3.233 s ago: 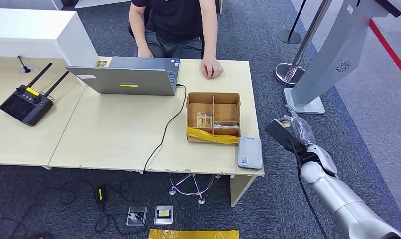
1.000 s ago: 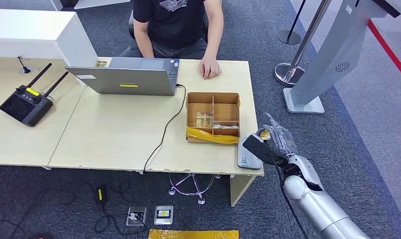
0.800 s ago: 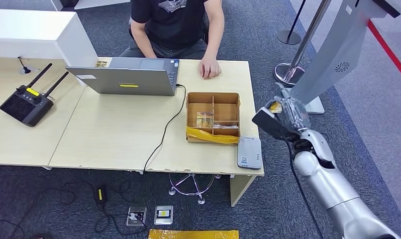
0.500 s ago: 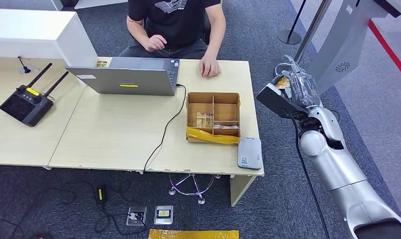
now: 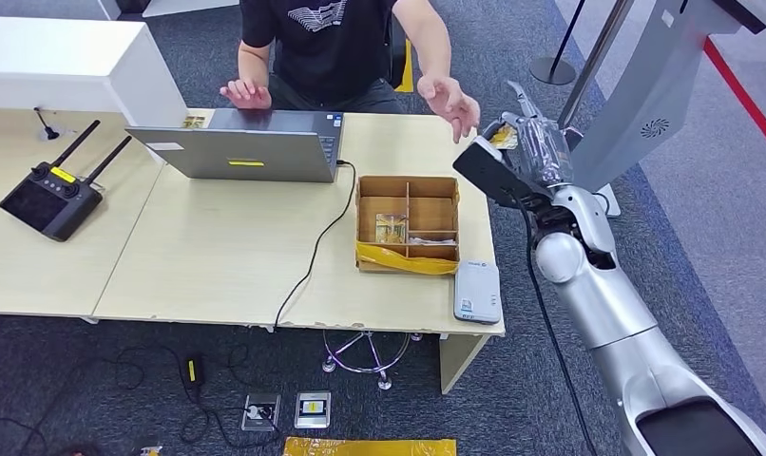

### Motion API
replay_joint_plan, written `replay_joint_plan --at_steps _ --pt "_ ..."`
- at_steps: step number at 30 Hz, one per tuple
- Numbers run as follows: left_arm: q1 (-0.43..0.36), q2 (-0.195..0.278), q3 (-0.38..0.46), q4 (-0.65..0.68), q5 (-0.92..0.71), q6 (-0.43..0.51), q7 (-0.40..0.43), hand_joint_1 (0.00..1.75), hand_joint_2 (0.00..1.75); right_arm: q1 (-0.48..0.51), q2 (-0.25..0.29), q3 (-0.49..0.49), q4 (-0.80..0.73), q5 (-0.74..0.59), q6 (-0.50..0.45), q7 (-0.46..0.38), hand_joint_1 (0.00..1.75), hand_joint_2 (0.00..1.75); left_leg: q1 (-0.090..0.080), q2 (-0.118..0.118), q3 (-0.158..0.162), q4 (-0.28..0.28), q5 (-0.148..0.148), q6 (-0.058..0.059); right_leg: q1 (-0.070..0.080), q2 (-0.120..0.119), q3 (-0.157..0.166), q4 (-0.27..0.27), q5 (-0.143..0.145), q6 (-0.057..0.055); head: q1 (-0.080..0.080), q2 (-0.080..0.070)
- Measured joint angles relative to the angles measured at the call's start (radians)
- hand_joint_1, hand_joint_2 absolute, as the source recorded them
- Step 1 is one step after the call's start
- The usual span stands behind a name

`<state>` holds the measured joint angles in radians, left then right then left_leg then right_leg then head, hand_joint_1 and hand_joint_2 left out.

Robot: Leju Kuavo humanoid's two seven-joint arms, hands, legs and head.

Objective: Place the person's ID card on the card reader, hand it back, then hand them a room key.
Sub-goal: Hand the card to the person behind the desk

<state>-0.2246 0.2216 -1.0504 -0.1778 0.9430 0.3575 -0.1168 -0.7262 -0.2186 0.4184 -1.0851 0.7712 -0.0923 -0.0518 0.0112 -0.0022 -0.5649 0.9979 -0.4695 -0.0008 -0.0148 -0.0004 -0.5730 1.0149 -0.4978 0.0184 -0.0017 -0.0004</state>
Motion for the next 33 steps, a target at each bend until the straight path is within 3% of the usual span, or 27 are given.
replay_joint_plan --at_steps 11,24,25,28,29,33 --pt "-0.008 -0.001 -0.011 0.0 -0.006 -0.005 0.015 0.0 0.0 -0.021 0.091 0.014 0.077 0.017 -0.022 0.017 1.75 1.75 0.0 0.0 0.0 0.0 0.0 0.0 0.0 0.0 0.0 0.0 0.0 0.0 0.0 0.0" --pt "-0.007 -0.001 -0.018 0.0 -0.004 -0.001 0.015 0.0 0.0 -0.025 0.124 0.015 0.126 0.017 -0.03 0.028 1.75 1.75 0.0 0.0 -0.001 0.0 0.0 0.0 0.0 0.0 -0.001 0.0 0.0 0.0 0.0 0.0" --pt "-0.007 -0.001 -0.018 0.0 -0.003 0.0 0.015 0.0 0.0 -0.025 0.124 0.016 0.129 0.018 -0.031 0.029 1.31 1.75 0.0 0.0 -0.001 0.0 0.0 0.0 0.0 0.0 -0.001 0.0 0.0 0.0 0.0 0.0" --pt "-0.007 -0.001 -0.021 0.0 -0.003 0.004 0.015 0.0 0.0 -0.024 0.124 0.018 0.132 0.028 -0.042 0.032 0.0 0.44 0.0 0.0 -0.001 0.0 0.0 0.0 0.0 0.0 -0.001 0.0 0.0 0.0 0.0 0.0" --pt "-0.007 -0.001 -0.022 0.0 -0.003 0.005 0.015 0.0 0.0 -0.024 0.124 0.02 0.132 0.031 -0.047 0.032 0.0 0.0 0.0 0.0 -0.001 0.0 0.0 0.0 0.0 0.0 -0.001 0.0 0.0 0.0 0.0 0.0" --pt "-0.007 -0.001 -0.026 0.0 -0.003 0.008 0.015 0.0 0.0 -0.024 0.124 0.026 0.132 0.034 -0.054 0.033 0.0 0.0 0.0 0.0 -0.001 0.0 0.0 0.0 0.0 0.0 -0.001 0.0 0.0 0.0 0.0 0.0"
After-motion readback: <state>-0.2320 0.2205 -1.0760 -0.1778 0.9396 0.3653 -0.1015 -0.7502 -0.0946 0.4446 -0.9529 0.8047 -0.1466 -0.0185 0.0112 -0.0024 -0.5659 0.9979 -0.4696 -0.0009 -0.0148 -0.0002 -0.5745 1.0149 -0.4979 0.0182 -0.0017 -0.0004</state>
